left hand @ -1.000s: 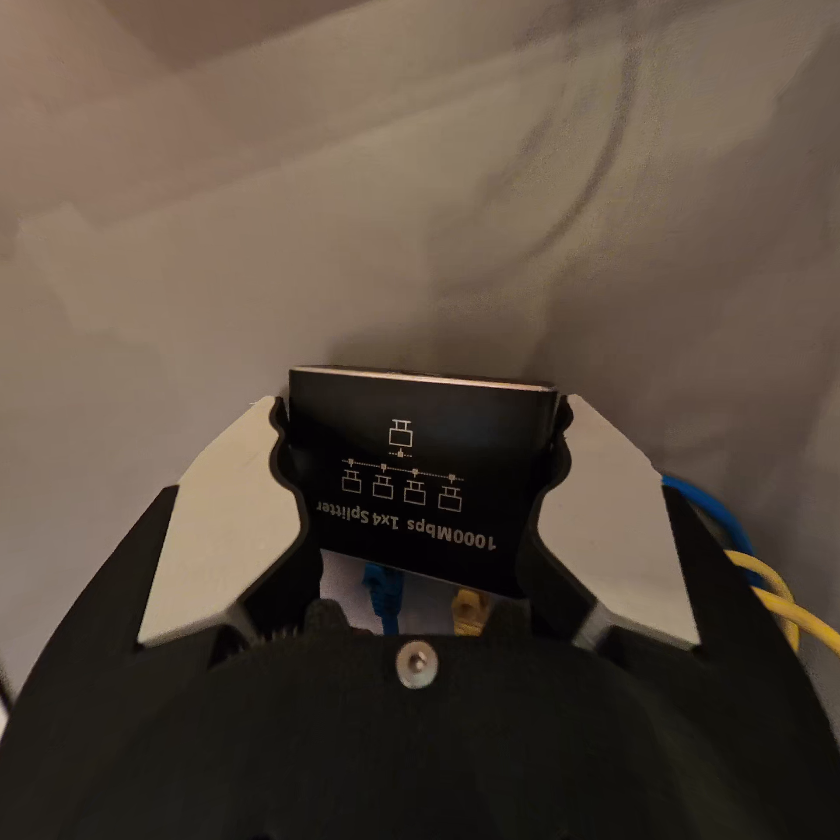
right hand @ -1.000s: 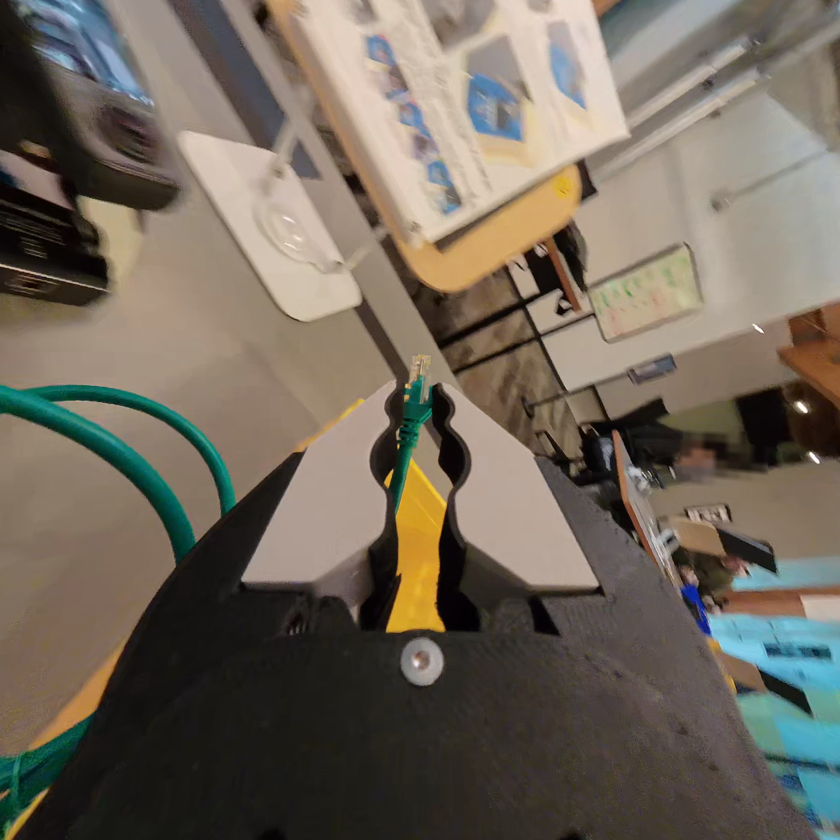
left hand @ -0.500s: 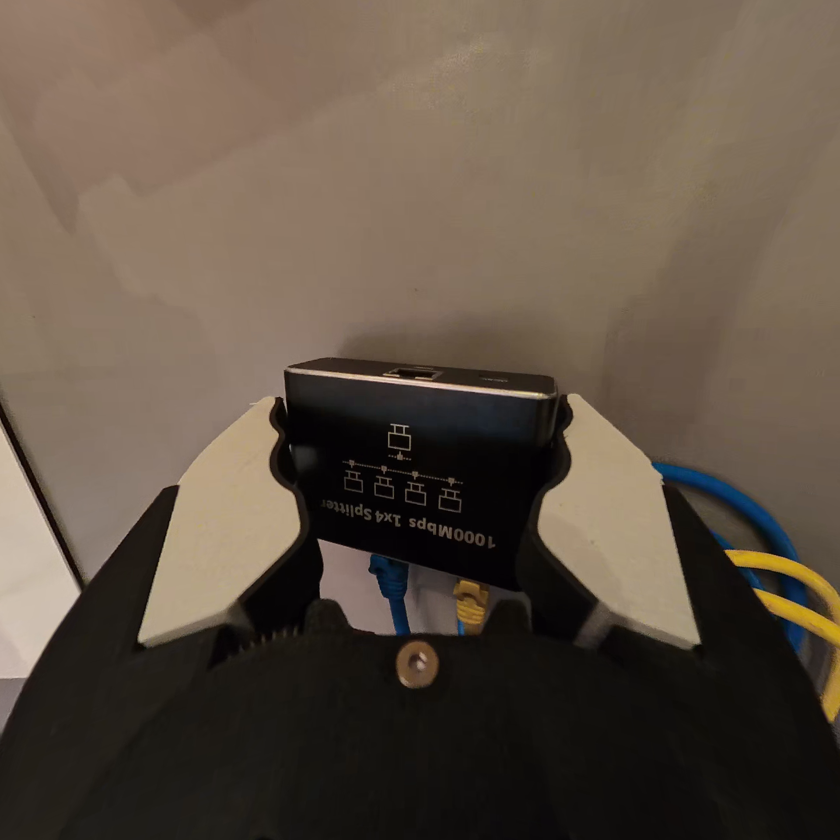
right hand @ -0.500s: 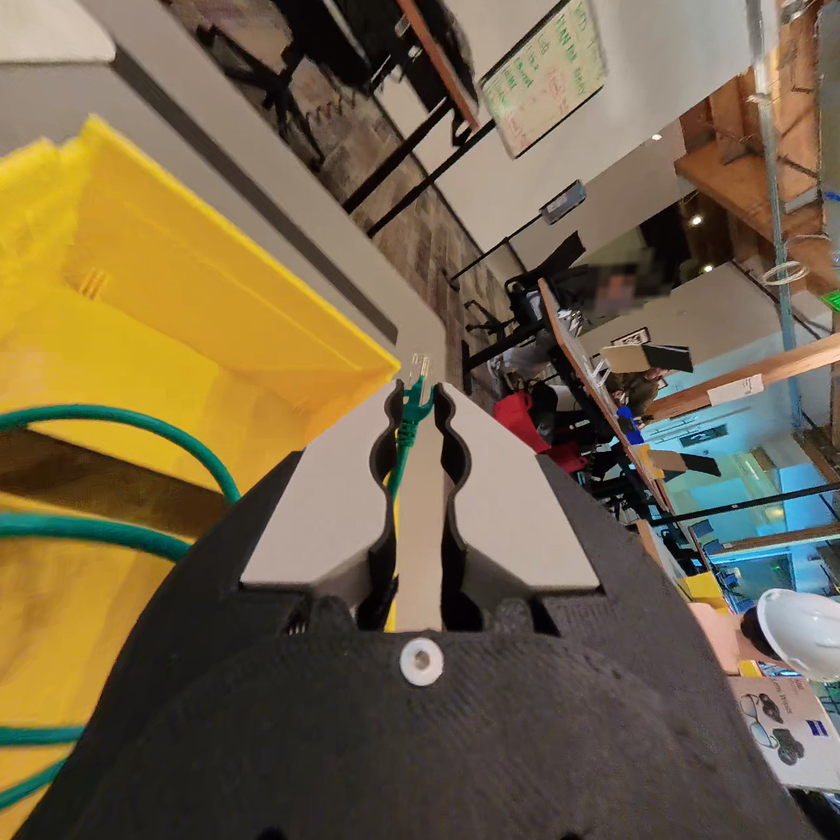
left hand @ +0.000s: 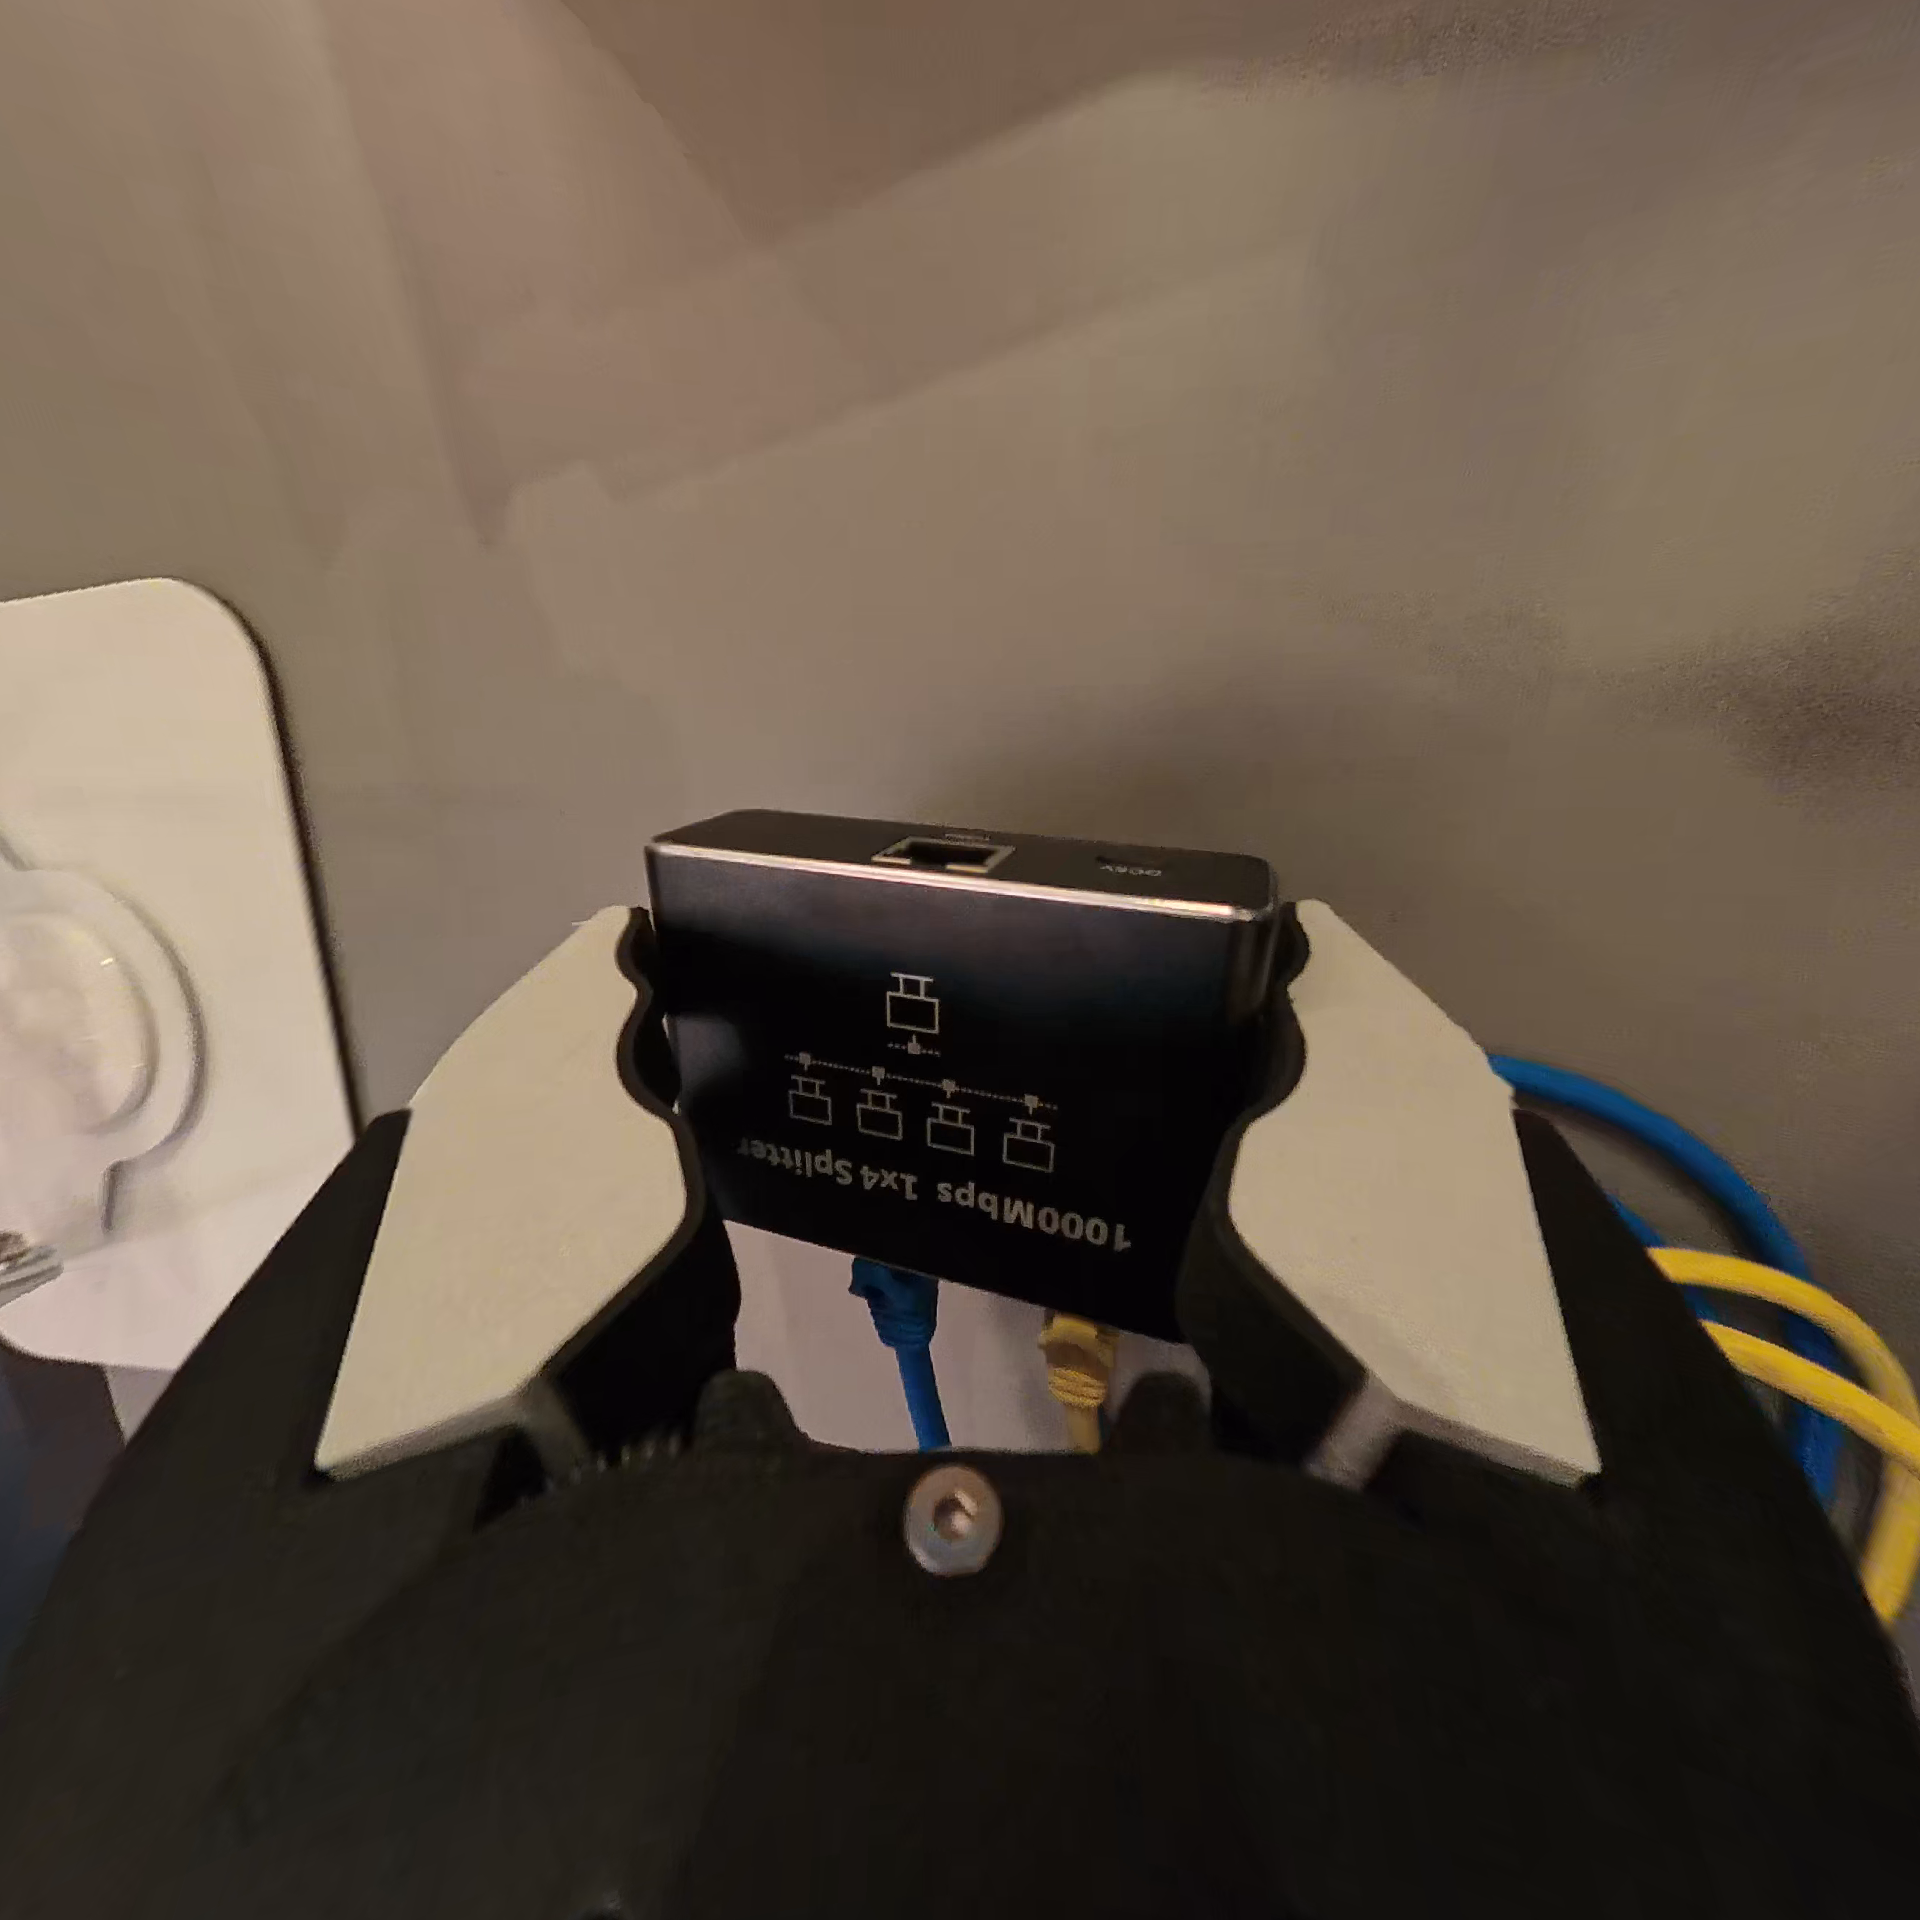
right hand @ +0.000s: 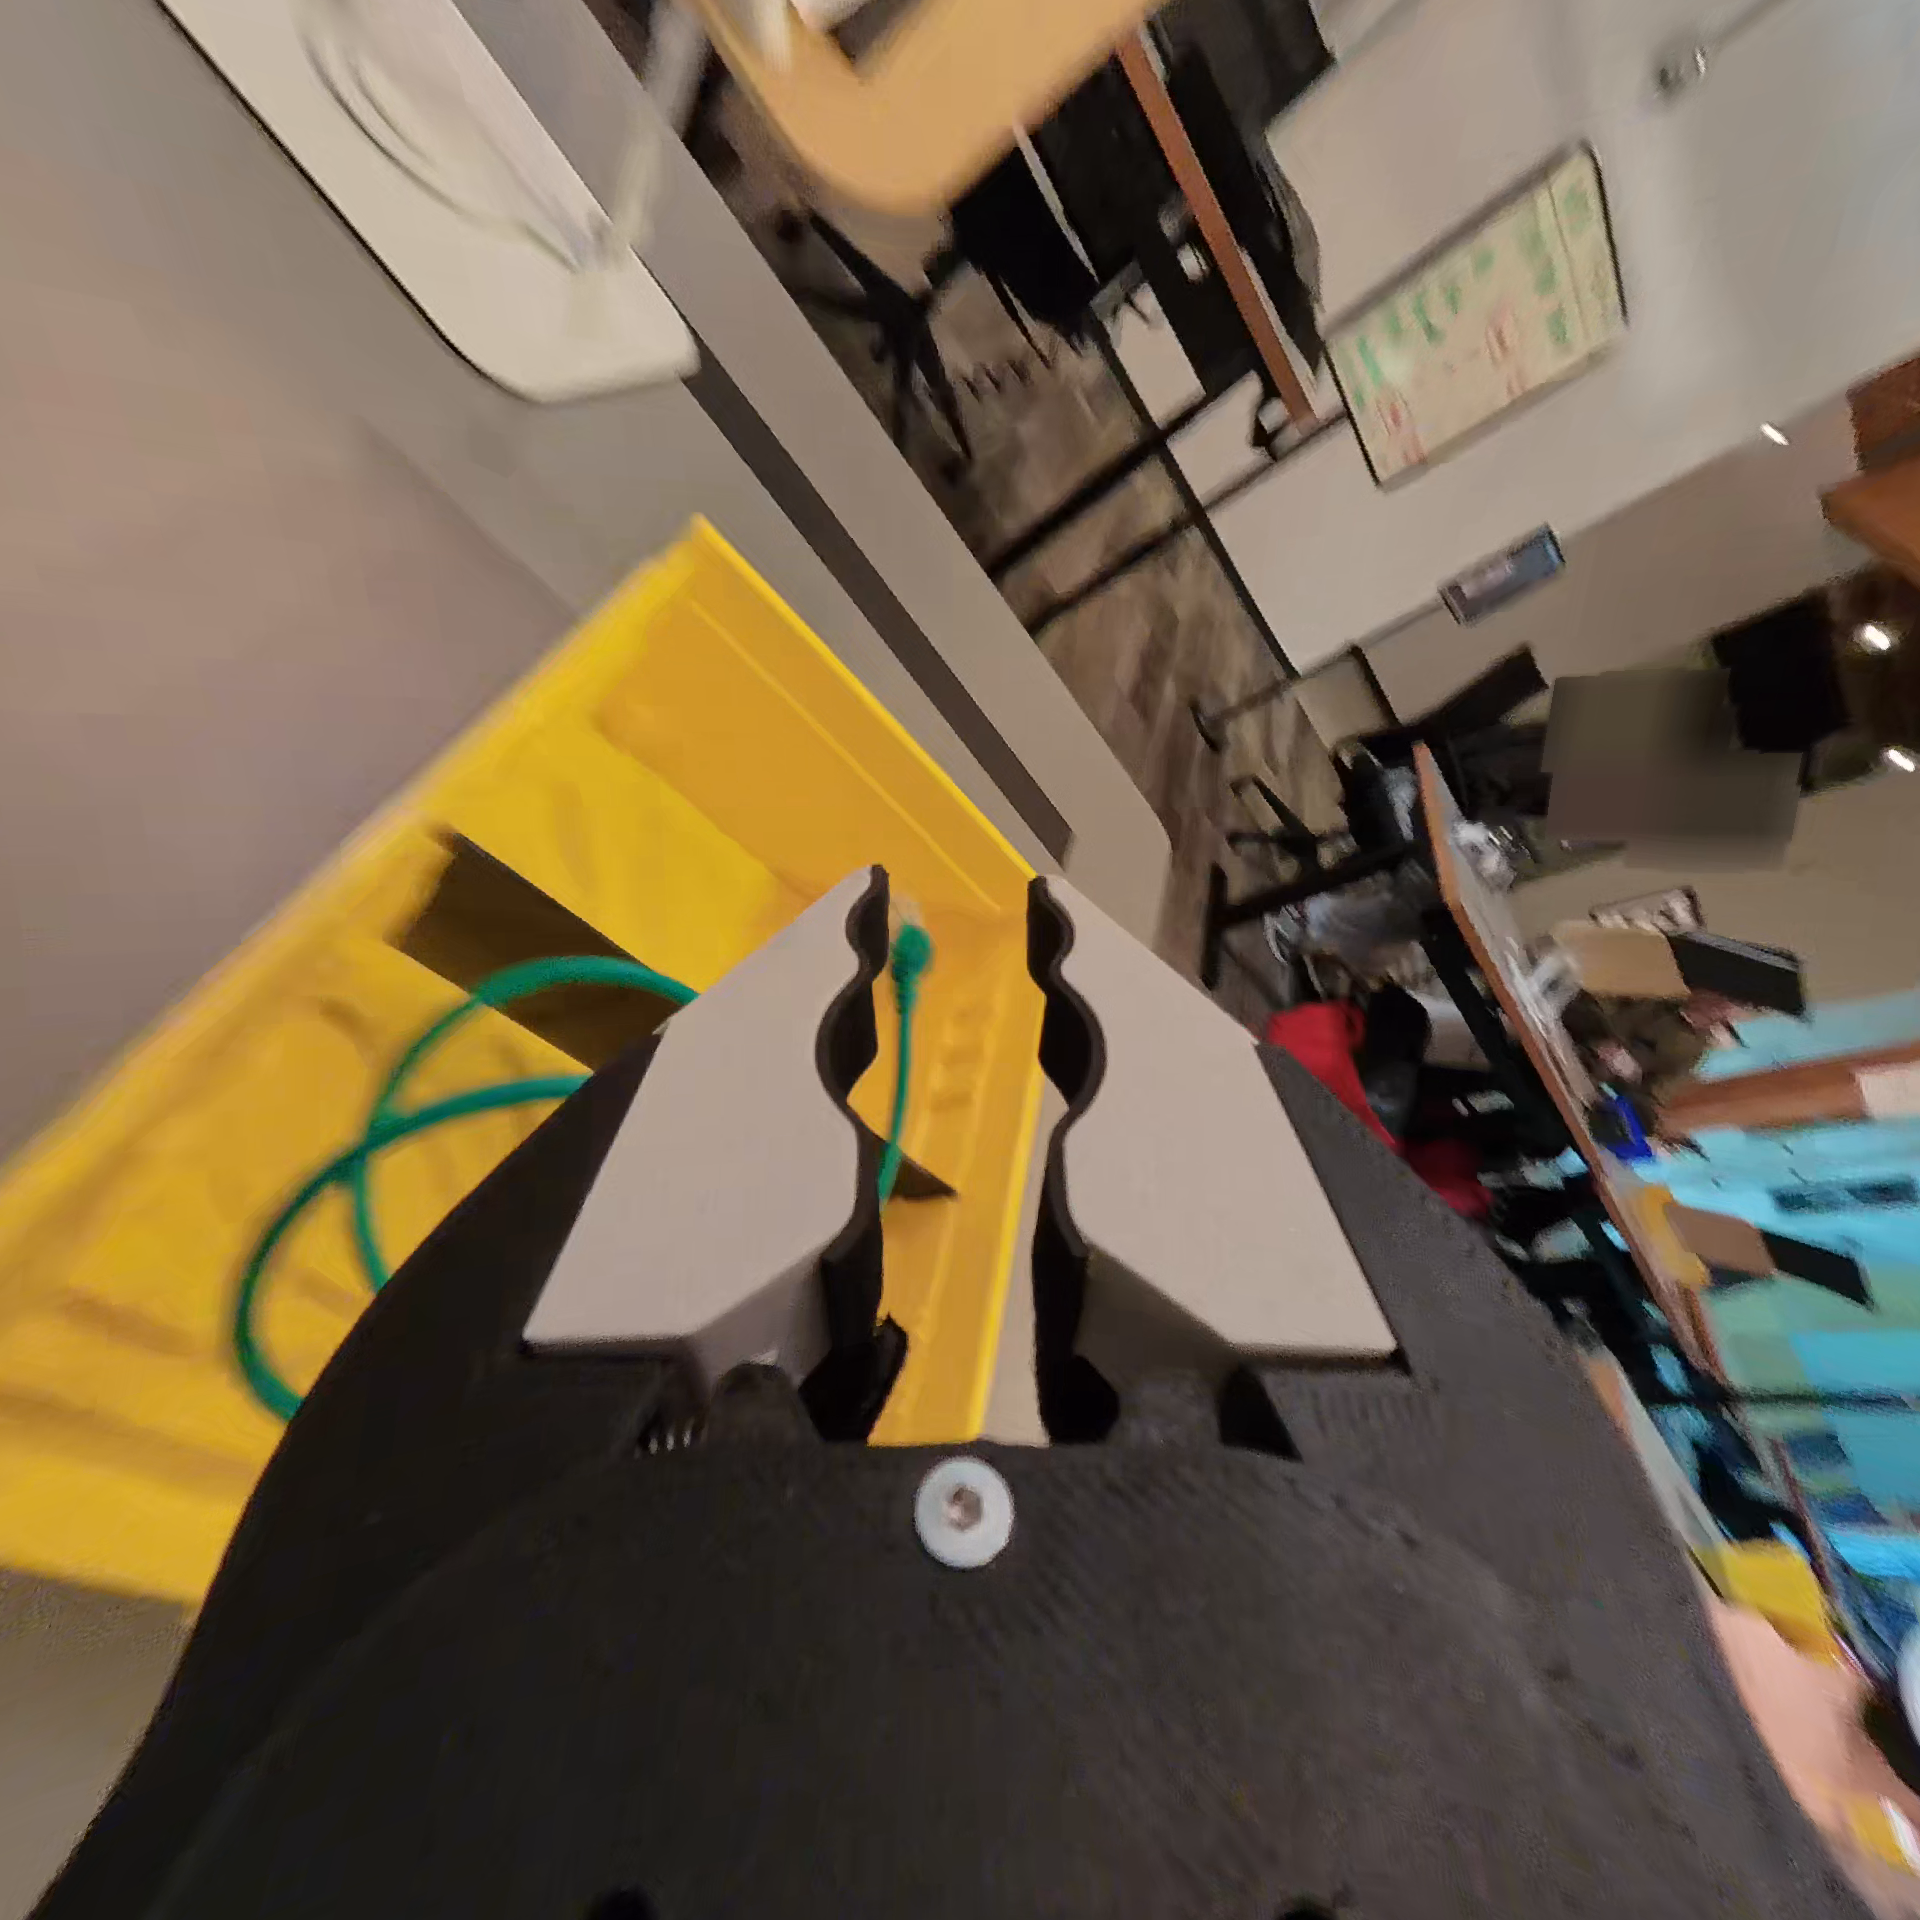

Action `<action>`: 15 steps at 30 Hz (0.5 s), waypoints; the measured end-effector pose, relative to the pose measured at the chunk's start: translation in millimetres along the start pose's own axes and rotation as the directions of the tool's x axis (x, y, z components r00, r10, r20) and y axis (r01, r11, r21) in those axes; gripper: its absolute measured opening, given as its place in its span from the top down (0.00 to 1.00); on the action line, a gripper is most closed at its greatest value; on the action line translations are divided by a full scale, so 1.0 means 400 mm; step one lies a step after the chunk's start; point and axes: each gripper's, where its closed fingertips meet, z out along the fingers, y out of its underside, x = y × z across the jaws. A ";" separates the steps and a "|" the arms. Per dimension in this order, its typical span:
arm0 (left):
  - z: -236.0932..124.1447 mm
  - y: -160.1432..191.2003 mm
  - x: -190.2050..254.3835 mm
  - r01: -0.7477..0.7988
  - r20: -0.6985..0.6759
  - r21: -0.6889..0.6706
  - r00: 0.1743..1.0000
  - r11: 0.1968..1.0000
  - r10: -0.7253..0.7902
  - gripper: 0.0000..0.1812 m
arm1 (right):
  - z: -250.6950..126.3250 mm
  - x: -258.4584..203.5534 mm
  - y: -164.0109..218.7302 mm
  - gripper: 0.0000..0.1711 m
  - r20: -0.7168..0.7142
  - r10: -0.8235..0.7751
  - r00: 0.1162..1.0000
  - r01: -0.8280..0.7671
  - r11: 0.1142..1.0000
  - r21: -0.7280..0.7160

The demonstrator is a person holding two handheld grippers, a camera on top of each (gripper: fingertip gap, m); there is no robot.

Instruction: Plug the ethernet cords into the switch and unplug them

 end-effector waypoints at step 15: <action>-0.263 -0.076 -0.192 0.355 0.254 0.479 0.819 0.803 -0.514 0.41 | 0.048 -0.555 -0.491 0.65 0.661 0.276 0.698 -0.478 0.867 0.141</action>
